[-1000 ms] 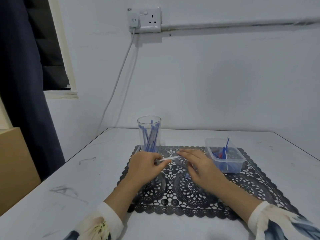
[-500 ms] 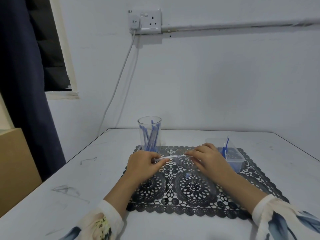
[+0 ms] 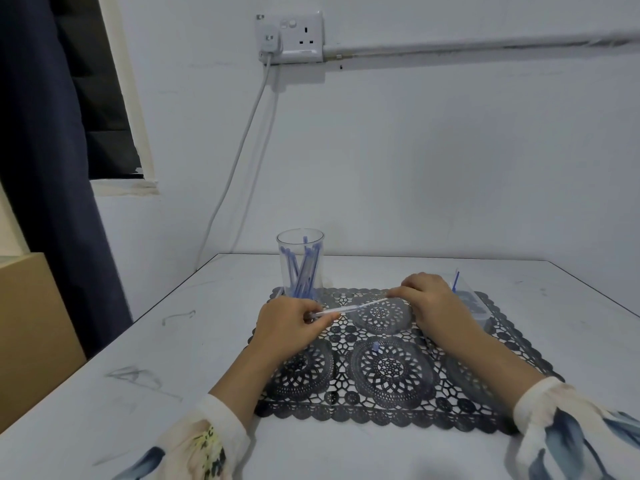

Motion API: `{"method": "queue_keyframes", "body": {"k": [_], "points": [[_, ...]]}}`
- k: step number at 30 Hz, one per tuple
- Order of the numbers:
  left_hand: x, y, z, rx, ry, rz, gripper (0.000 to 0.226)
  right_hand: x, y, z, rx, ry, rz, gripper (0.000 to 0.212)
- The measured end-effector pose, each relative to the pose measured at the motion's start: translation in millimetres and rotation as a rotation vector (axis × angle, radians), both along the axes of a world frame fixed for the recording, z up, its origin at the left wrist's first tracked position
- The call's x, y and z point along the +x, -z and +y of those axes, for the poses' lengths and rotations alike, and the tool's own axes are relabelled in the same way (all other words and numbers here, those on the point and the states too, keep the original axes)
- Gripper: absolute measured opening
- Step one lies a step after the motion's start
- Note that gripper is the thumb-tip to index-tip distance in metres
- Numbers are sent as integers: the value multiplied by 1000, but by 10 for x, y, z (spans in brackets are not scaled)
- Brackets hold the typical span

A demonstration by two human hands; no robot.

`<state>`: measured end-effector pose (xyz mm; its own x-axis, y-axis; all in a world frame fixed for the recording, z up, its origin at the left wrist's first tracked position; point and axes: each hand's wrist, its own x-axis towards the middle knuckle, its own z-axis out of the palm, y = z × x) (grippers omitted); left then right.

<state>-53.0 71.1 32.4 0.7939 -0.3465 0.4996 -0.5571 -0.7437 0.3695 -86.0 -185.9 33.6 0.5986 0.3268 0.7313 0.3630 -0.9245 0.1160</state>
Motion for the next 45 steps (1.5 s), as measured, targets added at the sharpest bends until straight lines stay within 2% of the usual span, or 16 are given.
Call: {"method": "queue_keyframes", "body": {"k": [7, 12, 16, 19, 21, 22, 24, 27, 35, 45], "points": [[15, 15, -4, -11, 3, 4, 38, 82, 46, -144, 133, 9, 72, 44], [22, 23, 3, -23, 7, 18, 39, 104, 99, -191, 145, 64, 186, 26], [20, 18, 6, -14, -3, 12, 38, 93, 115, -198, 88, 122, 187, 21], [24, 22, -1, -12, -9, 18, 38, 63, 120, -140, -15, 95, 143, 31], [28, 31, -4, -12, -9, 18, 38, 61, 109, -82, -154, 72, 138, 36], [30, 35, -7, -13, -9, 19, 37, 74, 108, -63, -253, 83, 151, 33], [37, 44, -8, -19, -7, 21, 36, 70, 106, -22, -414, 132, 272, 18], [45, 55, -8, -24, -6, 25, 36, 89, 116, -55, -545, 241, 447, 25], [63, 75, -7, -28, -1, 34, 37, 18, 48, -27, -625, 323, 466, 33], [84, 92, -5, -26, 2, 31, 36, 8, 48, -13, -612, 345, 465, 35]]}}
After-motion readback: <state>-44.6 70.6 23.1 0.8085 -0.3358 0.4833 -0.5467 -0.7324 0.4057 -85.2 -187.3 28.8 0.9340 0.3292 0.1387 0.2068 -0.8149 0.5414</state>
